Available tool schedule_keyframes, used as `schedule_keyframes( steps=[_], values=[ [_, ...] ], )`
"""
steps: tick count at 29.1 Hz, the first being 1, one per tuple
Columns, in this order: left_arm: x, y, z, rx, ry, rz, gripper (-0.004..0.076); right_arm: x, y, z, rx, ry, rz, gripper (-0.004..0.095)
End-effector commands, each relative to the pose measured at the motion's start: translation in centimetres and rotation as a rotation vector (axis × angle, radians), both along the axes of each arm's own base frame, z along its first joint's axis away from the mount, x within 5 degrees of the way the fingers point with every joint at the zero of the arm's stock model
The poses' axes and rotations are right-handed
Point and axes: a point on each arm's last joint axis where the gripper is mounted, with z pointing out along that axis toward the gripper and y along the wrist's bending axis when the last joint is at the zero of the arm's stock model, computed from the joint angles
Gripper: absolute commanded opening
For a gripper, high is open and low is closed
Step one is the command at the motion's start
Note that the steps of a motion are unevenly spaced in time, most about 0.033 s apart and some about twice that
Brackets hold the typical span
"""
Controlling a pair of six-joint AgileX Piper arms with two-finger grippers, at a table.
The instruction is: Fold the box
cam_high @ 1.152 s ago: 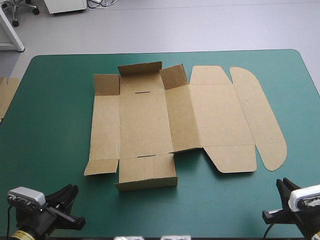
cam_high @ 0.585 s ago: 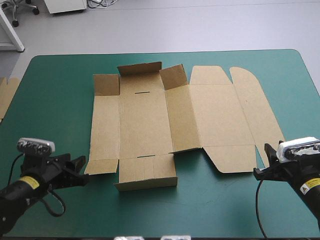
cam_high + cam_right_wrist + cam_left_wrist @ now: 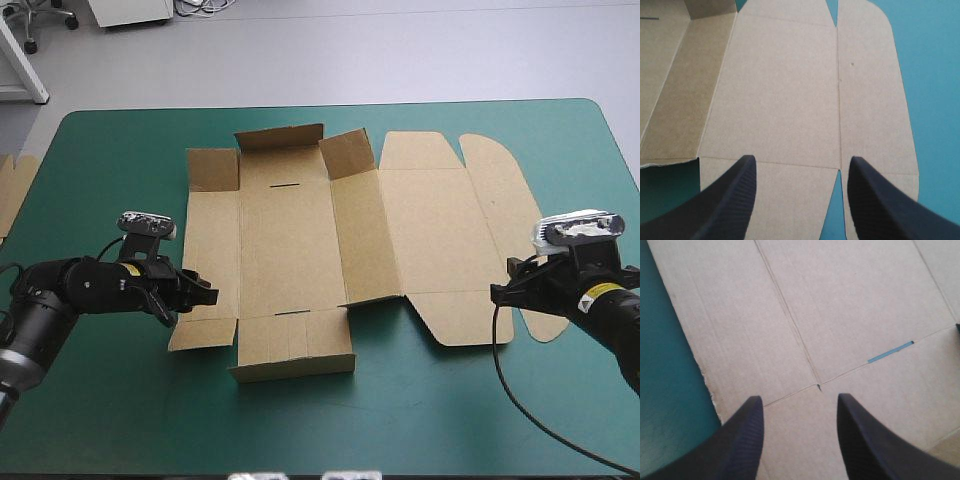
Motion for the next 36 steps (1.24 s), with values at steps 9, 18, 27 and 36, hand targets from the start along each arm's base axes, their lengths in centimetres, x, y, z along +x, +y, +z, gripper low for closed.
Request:
schedule_keyframes(
  steps=[9,18,27,36],
  values=[
    [1.8,7.4,0.2,-0.081,-0.009,0.289,0.034,0.9,0.1,0.8,0.013,-0.012,-0.005,0.0519],
    [4.1,8.7,-2.2,-0.264,0.074,0.304,0.034,0.8,0.4,0.8,0.05,0.003,0.005,0.0519],
    [6.2,9.2,-5.8,-0.315,0.203,0.32,0.034,0.8,0.4,0.7,0.048,0.014,0.005,0.0519],
    [7.8,8.9,-9.5,-0.429,0.338,0.277,0.034,0.8,0.4,0.6,0.047,0.021,0.005,0.0519]
  ],
)
